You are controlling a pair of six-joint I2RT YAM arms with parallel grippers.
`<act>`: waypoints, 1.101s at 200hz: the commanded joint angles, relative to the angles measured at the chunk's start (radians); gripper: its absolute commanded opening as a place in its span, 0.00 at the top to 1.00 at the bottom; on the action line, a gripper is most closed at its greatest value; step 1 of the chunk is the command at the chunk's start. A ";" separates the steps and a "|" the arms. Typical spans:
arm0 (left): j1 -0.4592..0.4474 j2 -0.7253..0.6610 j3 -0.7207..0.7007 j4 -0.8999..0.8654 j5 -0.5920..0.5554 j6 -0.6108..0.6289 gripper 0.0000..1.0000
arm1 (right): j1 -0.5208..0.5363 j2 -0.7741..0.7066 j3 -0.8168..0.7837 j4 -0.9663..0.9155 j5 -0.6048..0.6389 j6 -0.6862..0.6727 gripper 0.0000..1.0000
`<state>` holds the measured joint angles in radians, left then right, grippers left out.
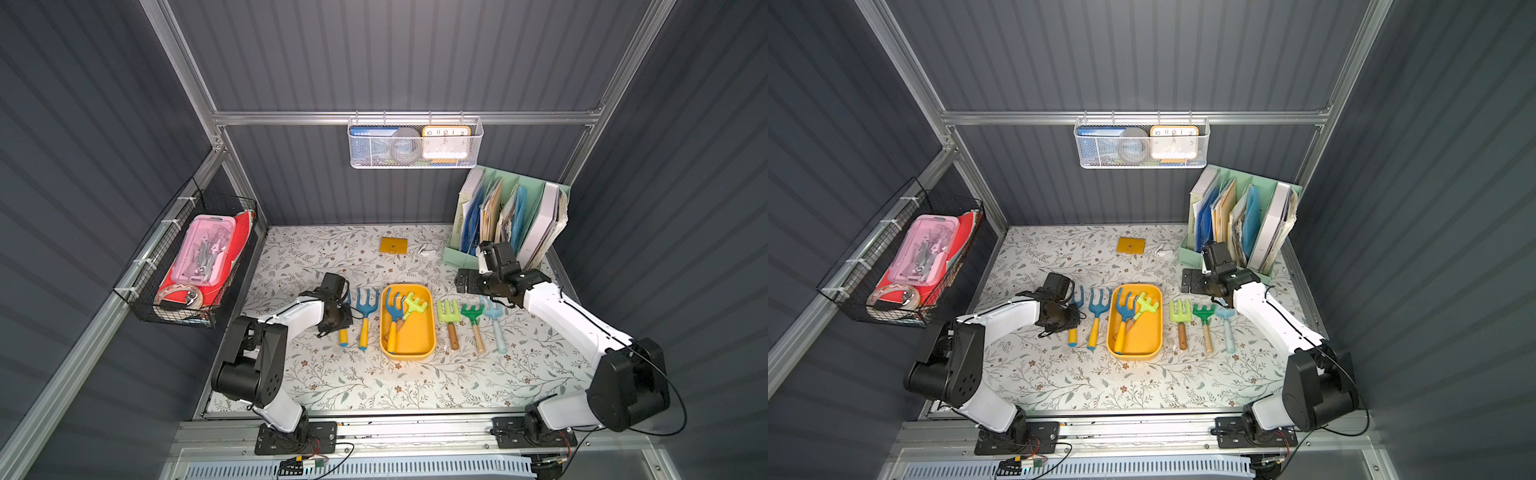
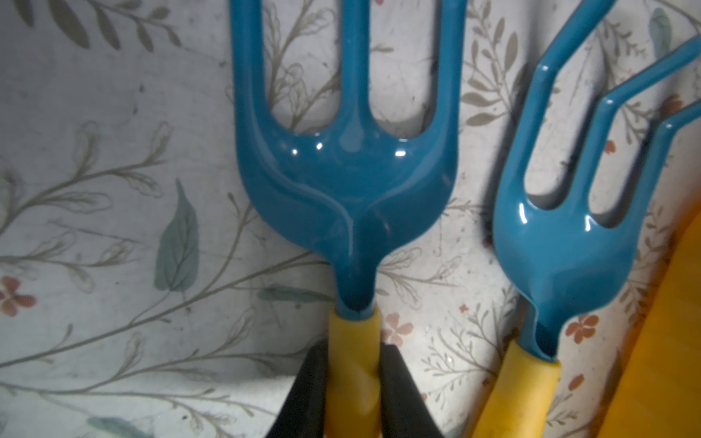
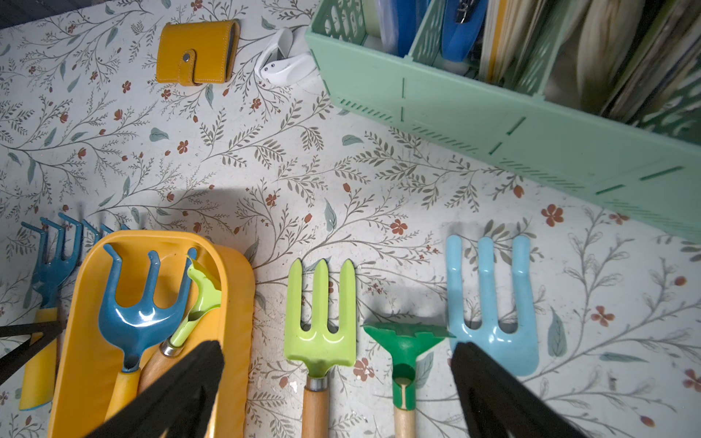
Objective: Take the hand rake out of the storage box
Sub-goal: Place the rake at the center of the board.
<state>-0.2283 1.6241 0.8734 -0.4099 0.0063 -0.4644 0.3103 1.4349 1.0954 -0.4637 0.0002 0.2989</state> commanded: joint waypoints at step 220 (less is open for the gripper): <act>-0.005 -0.123 0.124 -0.152 -0.104 -0.044 0.50 | 0.004 -0.013 -0.020 0.004 0.011 0.011 0.01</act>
<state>-0.2283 1.5711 0.9348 -0.5068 -0.1013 -0.4969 0.3103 1.4345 1.0897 -0.4633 0.0002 0.2993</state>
